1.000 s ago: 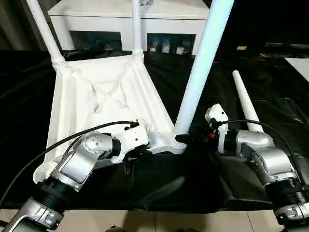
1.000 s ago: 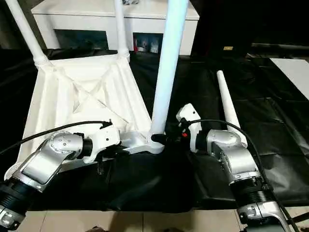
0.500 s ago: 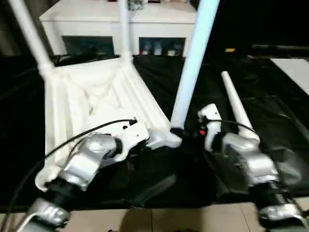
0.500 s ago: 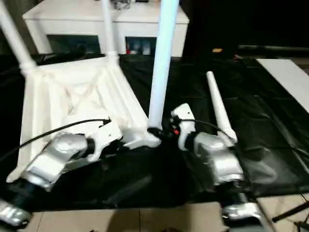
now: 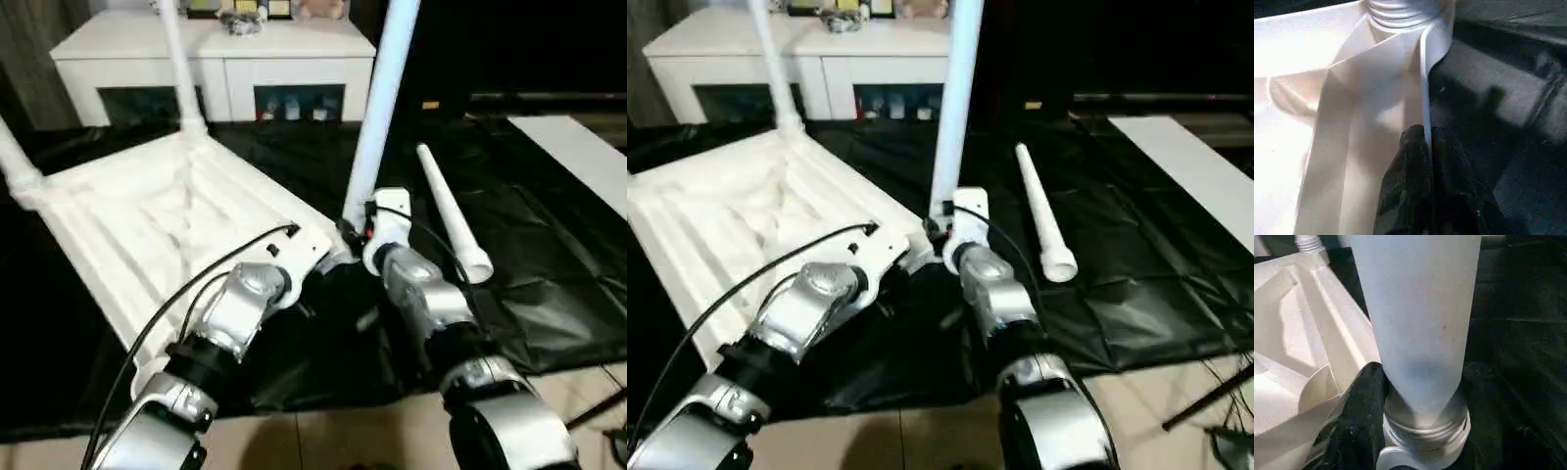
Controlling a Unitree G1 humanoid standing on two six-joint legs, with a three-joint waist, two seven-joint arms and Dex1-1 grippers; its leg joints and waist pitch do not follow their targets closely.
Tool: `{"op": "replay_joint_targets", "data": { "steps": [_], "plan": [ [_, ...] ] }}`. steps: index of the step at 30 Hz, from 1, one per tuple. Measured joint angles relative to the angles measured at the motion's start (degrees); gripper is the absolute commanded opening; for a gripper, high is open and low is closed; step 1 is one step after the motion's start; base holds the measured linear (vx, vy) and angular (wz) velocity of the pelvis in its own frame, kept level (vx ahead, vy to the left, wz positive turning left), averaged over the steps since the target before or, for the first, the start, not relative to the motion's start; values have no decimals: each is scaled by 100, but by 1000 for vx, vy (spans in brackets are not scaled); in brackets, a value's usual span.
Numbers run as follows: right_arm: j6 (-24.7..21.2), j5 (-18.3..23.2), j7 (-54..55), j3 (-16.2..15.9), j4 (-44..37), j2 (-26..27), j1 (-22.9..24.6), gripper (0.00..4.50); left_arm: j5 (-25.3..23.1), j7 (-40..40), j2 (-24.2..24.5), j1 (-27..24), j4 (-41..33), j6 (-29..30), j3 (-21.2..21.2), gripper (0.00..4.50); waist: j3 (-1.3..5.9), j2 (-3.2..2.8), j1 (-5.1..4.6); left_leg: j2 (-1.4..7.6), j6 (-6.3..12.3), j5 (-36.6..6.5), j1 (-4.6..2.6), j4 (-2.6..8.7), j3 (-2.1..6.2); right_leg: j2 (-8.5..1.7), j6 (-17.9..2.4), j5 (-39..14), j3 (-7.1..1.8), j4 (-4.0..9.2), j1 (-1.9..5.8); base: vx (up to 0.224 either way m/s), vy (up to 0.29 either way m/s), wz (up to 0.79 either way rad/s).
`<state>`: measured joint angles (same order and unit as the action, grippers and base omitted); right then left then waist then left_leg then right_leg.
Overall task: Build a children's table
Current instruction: Rotate leg to tighten
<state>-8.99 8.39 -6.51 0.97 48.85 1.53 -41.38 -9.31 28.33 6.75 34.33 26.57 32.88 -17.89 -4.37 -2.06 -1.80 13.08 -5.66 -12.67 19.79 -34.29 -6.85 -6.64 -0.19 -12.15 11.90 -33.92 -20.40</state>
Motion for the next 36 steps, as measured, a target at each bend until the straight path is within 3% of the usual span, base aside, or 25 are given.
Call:
{"op": "replay_joint_targets", "data": {
  "steps": [1,2,3,4,5,7,9,16,20,22,30,36],
  "plan": [
    [69,-5,1,42,21,-15,41,204,-51,-21,-31,5,2,6,-35,0,34,97,99,-10,-1,2,8,-10,-111,-14,-86,-167,-247,-373,14,110,-109,5],
    [112,-13,1,34,89,-2,-33,204,-76,-34,16,13,-32,-6,-35,0,107,325,172,-51,-8,8,-59,-45,-233,-15,109,-365,-597,-631,-7,110,-109,5],
    [181,-16,-46,20,131,1,-33,204,-58,-35,46,-18,-34,-19,-28,0,122,371,247,-120,39,-47,-56,-91,-238,-3,90,-388,-653,-630,-72,128,-119,-17],
    [228,-18,-118,16,163,-6,-35,204,-38,-27,58,-35,-36,-38,-27,0,173,327,355,-144,116,-95,-4,-98,-185,1,87,-388,-643,-612,-81,100,-32,-31],
    [309,-13,-236,21,164,-38,-28,204,-34,5,72,-34,-90,-43,-31,0,224,258,421,-177,55,-40,44,-70,-78,50,60,-363,-630,-600,-123,100,-32,-31],
    [414,-4,-435,21,112,-78,21,204,-46,90,152,-35,-215,-36,-76,0,255,230,433,-115,-83,223,117,-55,-20,151,-9,-279,-622,-581,-166,39,-17,-9],
    [474,-4,-602,-4,21,-118,65,260,-38,165,255,-57,-298,-56,-75,0,259,199,428,-116,-82,227,134,-4,-30,174,-29,-215,-627,-468,-167,0,0,0],
    [436,71,-1222,-38,-309,-342,350,316,-39,373,464,-136,-462,-183,-104,0,252,182,396,-108,-37,218,147,17,-69,183,-27,-124,-643,-309,-162,0,0,0],
    [334,228,-1776,-40,-892,-611,615,360,-37,501,612,-247,-616,-234,-131,0,249,185,381,-107,-17,208,139,17,-116,170,-27,-120,-669,-305,-162,0,0,0],
    [207,306,-2119,-95,-1266,-835,800,360,-34,627,709,-303,-714,-297,-190,0,248,186,391,-105,-13,206,136,17,-122,170,-27,-120,-671,-302,-162,0,0,0],
    [-425,514,-4133,-785,-2673,-1933,1606,435,156,1557,1386,-691,-1331,-644,-358,0,247,185,420,-102,-3,201,139,30,-133,169,-27,-120,-671,-276,-163,0,0,0],
    [-728,577,-4860,-927,-3225,-2458,1700,447,553,2716,2083,-1053,-1864,-1077,-492,0,247,185,537,-103,-1,199,140,33,-150,159,-27,-120,-672,-265,-160,0,0,0]
  ]
}}
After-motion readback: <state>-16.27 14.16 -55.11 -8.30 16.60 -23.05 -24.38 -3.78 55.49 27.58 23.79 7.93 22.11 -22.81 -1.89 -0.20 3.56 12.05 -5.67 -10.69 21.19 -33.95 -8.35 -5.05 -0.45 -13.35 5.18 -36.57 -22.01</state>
